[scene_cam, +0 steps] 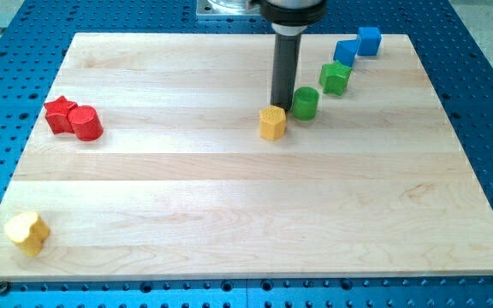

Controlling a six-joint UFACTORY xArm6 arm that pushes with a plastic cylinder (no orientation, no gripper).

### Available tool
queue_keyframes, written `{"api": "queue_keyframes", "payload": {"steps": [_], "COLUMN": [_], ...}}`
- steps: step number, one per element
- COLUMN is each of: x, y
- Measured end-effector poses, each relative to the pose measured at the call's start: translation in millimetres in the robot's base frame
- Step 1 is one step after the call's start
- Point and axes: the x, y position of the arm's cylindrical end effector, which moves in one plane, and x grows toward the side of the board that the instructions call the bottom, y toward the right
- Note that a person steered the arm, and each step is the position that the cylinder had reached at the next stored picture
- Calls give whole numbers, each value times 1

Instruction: Slightly move the green circle bottom left side of the green star

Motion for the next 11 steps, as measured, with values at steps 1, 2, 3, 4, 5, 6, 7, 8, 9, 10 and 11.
{"api": "queue_keyframes", "payload": {"steps": [1, 2, 3, 4, 5, 6, 7, 8, 9, 10, 11], "x": [-26, 25, 113, 163, 116, 65, 42, 49, 46, 33, 42], "y": [-15, -95, -124, -18, 103, 100, 62, 31, 27, 30, 90]}}
